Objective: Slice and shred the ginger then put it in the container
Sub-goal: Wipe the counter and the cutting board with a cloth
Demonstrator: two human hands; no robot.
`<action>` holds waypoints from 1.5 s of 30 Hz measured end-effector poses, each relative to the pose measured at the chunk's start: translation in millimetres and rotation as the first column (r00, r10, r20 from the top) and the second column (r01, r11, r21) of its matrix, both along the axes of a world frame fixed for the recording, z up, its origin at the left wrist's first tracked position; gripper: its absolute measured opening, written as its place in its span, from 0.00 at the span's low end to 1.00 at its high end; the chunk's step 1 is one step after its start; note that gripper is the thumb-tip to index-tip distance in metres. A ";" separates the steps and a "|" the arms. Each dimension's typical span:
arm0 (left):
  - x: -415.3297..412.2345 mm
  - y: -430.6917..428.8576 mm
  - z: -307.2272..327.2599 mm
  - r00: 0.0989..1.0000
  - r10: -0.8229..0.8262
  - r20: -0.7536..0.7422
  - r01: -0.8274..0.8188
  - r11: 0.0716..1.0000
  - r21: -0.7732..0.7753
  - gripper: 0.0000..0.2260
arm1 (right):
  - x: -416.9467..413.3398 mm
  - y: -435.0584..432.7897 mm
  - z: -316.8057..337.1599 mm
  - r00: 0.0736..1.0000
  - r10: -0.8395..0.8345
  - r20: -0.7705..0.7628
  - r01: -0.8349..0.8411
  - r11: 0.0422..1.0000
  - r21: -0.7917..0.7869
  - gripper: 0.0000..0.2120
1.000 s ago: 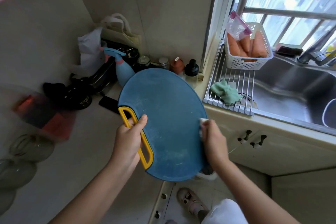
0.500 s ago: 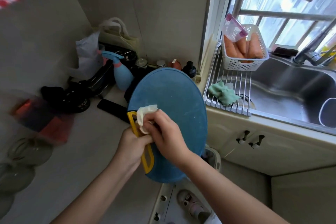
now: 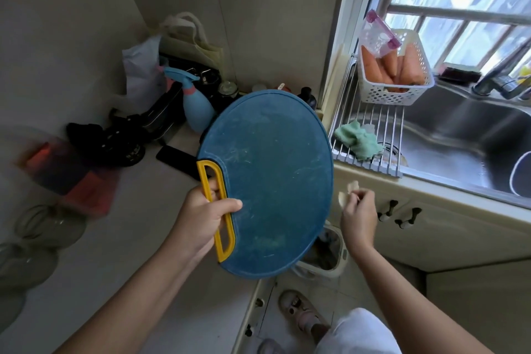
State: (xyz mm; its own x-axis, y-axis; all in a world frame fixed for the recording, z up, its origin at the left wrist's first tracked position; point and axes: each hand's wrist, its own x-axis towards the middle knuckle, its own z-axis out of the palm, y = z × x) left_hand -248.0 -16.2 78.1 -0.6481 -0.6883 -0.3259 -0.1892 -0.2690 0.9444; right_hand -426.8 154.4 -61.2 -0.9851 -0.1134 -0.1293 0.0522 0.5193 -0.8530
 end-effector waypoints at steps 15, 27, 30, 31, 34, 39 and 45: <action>-8.2 17.1 1.7 0.993 -0.097 -0.063 0.096 0.995 -0.010 0.17 | 45.2 -97.6 103.8 0.824 0.364 -0.435 -0.444 0.891 -0.095 0.09; -1.7 8.1 15.6 0.987 -0.152 0.051 0.157 0.981 -0.117 0.14 | 4.1 -39.8 79.6 0.971 -0.043 -0.237 -0.031 0.953 -0.300 0.03; -3.0 9.0 11.6 0.977 -0.191 0.094 0.205 0.964 -0.167 0.21 | 47.7 -65.8 126.5 0.798 0.302 -0.521 -0.484 0.836 -0.259 0.05; -3.9 10.0 12.2 0.976 -0.195 0.102 0.211 0.958 -0.192 0.20 | 60.6 -74.9 134.3 0.692 0.398 -0.603 -0.609 0.770 -0.190 0.03; -5.2 11.9 12.2 0.978 -0.185 0.092 0.201 0.956 -0.214 0.14 | 76.0 -98.7 134.2 0.494 0.461 -0.737 -0.725 0.687 -0.056 0.02; 0.6 9.5 12.0 0.975 -0.223 0.018 0.224 0.968 -0.113 0.15 | 72.0 -113.3 117.6 0.661 0.352 -0.663 -0.569 0.811 -0.136 0.05; 13.9 7.5 15.0 0.970 -0.238 -0.055 0.236 0.971 -0.042 0.21 | 23.1 -100.9 99.9 0.940 0.210 -0.270 -0.272 0.937 -0.220 0.04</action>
State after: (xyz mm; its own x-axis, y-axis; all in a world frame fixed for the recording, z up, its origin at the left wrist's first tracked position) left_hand -234.1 -8.7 93.1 -0.8113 -0.5233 -0.2608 -0.1871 -0.1903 0.9637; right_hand -403.7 53.5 38.7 -0.9217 -0.3490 0.1695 -0.2685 0.2585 -0.9279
